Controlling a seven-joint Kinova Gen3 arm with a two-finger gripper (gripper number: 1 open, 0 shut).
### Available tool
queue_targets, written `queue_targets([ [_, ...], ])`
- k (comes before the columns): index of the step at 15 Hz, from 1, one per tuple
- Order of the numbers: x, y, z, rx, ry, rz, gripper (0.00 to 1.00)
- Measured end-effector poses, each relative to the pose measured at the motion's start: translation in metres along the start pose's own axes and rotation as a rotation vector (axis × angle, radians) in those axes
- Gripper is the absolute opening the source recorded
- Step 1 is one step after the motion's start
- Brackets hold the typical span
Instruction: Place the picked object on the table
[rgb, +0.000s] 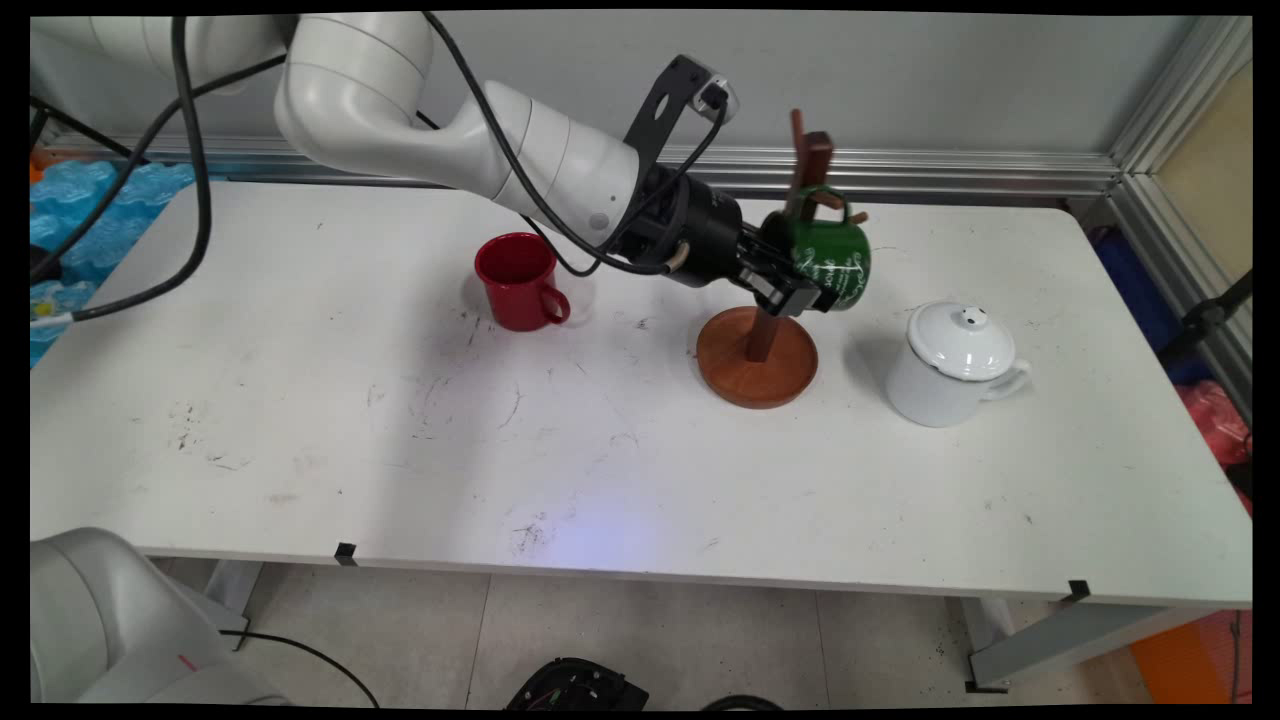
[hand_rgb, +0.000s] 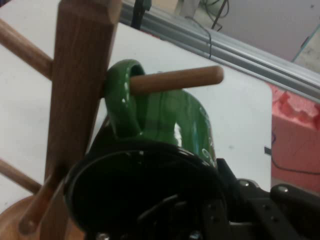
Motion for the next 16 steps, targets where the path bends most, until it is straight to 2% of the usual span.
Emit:
queue_targets([
  [8, 0.006, 0.000, -0.006, -0.018, 0.029, -0.019, 0.00],
  [16, 0.014, 0.003, -0.024, -0.053, 0.044, -0.008, 0.00],
])
